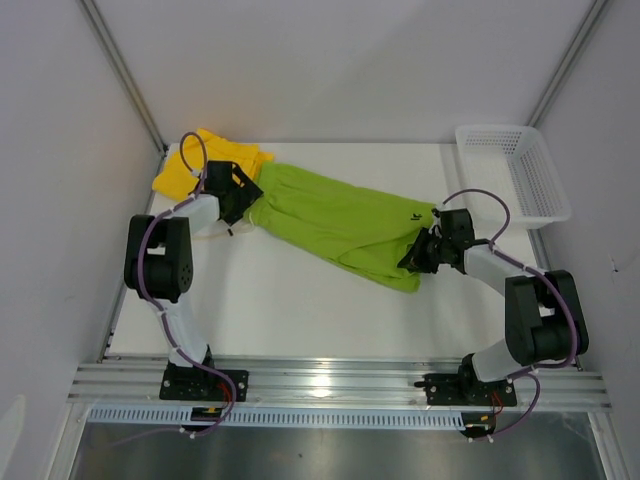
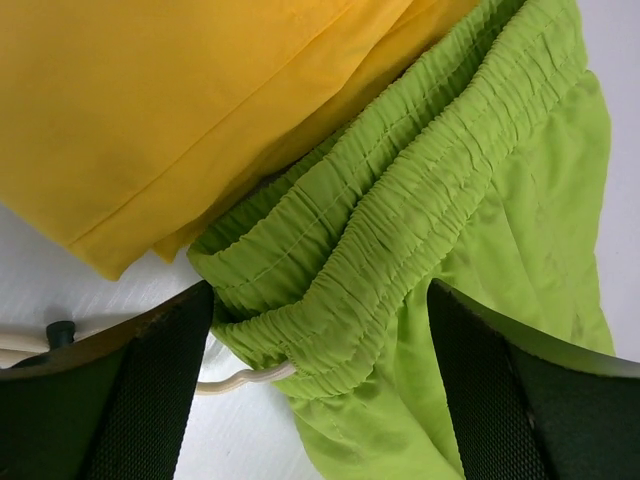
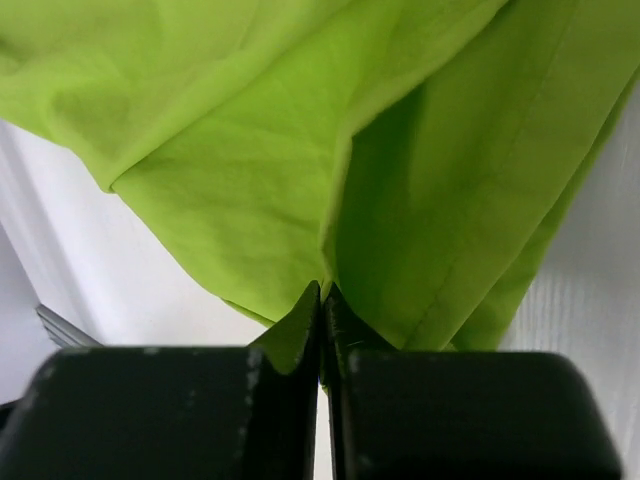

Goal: Fold and stack the shorts
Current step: Fold the shorts

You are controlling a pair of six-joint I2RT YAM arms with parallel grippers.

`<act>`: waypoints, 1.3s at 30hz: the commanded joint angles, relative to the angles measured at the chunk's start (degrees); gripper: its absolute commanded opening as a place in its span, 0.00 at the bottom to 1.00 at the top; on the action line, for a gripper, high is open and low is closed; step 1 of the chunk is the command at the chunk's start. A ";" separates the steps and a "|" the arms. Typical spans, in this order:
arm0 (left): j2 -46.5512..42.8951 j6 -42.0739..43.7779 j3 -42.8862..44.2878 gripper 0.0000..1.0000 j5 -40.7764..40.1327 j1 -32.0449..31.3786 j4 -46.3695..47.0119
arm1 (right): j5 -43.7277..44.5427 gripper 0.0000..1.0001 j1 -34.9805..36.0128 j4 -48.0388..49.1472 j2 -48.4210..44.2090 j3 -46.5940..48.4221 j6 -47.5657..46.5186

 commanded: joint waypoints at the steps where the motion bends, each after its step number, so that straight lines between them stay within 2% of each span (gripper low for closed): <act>1: 0.16 1.03 0.22 0.88 0.69 -0.87 3.74 | -1.50 0.00 0.58 1.16 -3.10 -1.20 0.34; 13: -7.23 0.77 -11.47 0.86 0.69 -2.27 11.29 | 0.43 0.00 -1.70 -2.44 -8.29 -3.05 1.13; 18: -6.80 -0.02 -13.76 0.79 -1.06 -4.56 13.85 | 0.61 0.00 -1.70 -3.05 -12.33 -4.11 1.57; 21: -5.48 -0.90 -13.76 0.67 -0.80 -5.17 14.64 | 0.34 0.00 -1.44 -3.93 -13.39 -4.11 1.58; 22: -4.95 -1.86 -14.02 0.58 -1.93 -5.26 14.99 | 0.26 0.00 -1.17 -3.94 -13.57 -4.20 1.84; 25: -4.77 -4.14 -15.51 0.40 -5.44 -5.96 16.66 | 0.34 0.00 -0.91 -3.94 -14.97 -5.42 2.54; 26: -4.94 -4.85 -15.60 0.24 -6.07 -6.14 16.93 | 0.60 0.00 -0.82 -4.02 -15.33 -5.86 2.98; 29: -4.77 -7.22 -14.91 0.00 -8.44 -6.14 15.36 | 1.39 0.00 -0.73 -5.16 -18.05 -7.97 4.38; 33: -2.67 -8.37 -10.71 0.00 -9.94 -6.14 9.75 | 1.57 0.00 0.23 -6.83 -24.02 -12.97 7.01; 39: -0.73 -9.51 -7.61 0.00 -11.88 -6.23 8.06 | 2.80 0.00 5.68 -10.95 -30.97 -16.32 9.31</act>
